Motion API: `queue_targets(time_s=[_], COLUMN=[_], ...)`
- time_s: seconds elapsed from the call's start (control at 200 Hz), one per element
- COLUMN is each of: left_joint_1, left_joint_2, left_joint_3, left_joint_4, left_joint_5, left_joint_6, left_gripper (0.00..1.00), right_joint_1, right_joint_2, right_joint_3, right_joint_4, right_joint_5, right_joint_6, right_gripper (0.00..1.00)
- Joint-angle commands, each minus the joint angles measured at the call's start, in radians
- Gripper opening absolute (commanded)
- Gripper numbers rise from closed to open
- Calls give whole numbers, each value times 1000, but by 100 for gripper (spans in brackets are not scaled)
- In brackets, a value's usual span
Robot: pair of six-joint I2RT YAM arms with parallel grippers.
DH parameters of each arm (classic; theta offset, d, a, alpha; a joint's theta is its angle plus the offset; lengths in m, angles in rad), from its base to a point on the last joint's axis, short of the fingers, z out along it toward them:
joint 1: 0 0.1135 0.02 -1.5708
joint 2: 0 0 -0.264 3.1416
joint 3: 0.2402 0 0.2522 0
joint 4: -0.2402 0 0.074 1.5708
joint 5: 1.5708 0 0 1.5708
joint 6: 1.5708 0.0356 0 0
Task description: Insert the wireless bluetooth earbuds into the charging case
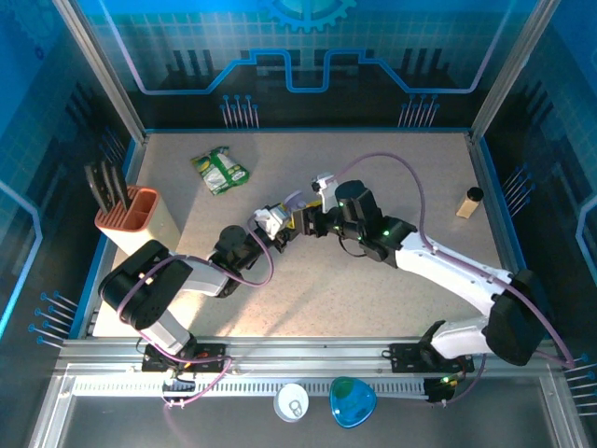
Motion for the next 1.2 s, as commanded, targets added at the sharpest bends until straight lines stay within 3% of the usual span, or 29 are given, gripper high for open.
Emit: queue_targets(time_s=[0.0,0.27,0.615,0.835,0.885,0.98,1.196], left_joint_1=[-4,-3,-3,-3,-4,-4,-3], left_joint_2=[-48,-121,-157,-142,-140,-137,-142], left_joint_3=[-14,-33,-23,-20,-16,-14,-10], left_joint_4=[-43,-151,-155,-122,-119,-96,-35], left_joint_5=[113,242,172,149,158,177,227], left_joint_6=[35,74,6,-17,-26,-47,-94], left_gripper=[32,33,33,33,33,33,33], right_joint_1=[-13,-22,-25,-43,-61,-127,-243], right_joint_2=[-32,40,82,3,-24,-75,-109], right_joint_3=[42,168,200,142,115,37,-110], right_joint_4=[-42,-173,-277,-269,-240,-158,51], right_joint_5=[26,35,-24,-35,-52,-168,-475], right_joint_6=[-67,-90,-109,-94,-47,70,339], right_gripper=[50,31,33,44,53,69,77])
